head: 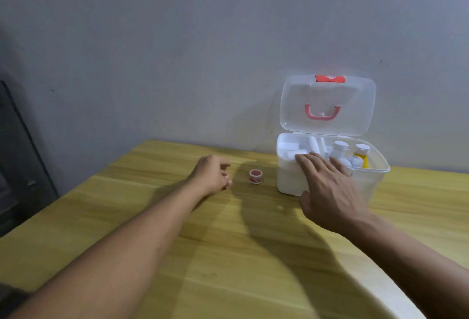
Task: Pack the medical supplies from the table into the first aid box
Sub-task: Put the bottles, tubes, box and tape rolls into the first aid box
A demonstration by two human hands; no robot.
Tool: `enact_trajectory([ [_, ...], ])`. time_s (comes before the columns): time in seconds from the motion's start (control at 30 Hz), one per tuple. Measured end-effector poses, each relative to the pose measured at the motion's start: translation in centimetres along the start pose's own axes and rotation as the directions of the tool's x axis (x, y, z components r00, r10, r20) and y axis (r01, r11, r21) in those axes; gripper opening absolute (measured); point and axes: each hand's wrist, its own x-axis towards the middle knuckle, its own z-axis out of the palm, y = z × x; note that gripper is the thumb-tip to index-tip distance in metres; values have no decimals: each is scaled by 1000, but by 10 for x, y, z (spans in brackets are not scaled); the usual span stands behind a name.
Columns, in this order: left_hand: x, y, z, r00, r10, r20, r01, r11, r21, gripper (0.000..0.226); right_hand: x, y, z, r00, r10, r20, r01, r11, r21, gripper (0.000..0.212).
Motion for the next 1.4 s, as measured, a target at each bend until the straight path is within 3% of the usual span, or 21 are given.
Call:
enact_trajectory([
  [0.2,12,37,27,979,92,180,-93,996,-6,67,-6,4,-5,999,2,-46,0,999,49,70],
  [0.3,16,44,37,966,81,246,-90,996,27,50,-14,9,-9,996,6,-89,2,997,81,69],
  [0.4,18,46,43,983,86,162,-107,986,125,21,-22,21,-13,992,30,-121,-19,996,88,67],
  [0.57,17,52,42,995,80,65,-88,988,130,7,-38,38,-12,988,30,-150,-14,994,106,61],
  [0.7,16,62,33,995,100,7,-100,986,133,11,-47,43,-7,988,11,-153,8,992,124,58],
  [0.8,14,63,33,994,82,74,-93,982,163,9,-49,44,-5,989,21,-147,-2,992,130,57],
  [0.9,11,59,41,981,52,187,-101,960,260,33,-49,44,-6,989,29,-143,-12,993,121,58],
  [1.03,13,59,45,968,73,241,-149,937,316,21,-47,43,-8,995,41,-92,-35,997,64,67],
  [1.13,9,63,42,976,81,204,-144,938,316,26,-47,43,-9,997,55,-59,-55,998,12,73],
  [1.2,9,63,36,990,96,101,-122,948,293,12,-45,41,-10,997,54,-56,-55,998,-16,72],
  [1.27,13,67,24,991,127,-34,-117,966,229,16,-43,41,-11,996,50,-67,-53,998,-35,67],
  [1.4,24,96,4,958,266,-109,-258,963,82,13,-41,40,-10,994,59,-95,-64,997,-43,62],
])
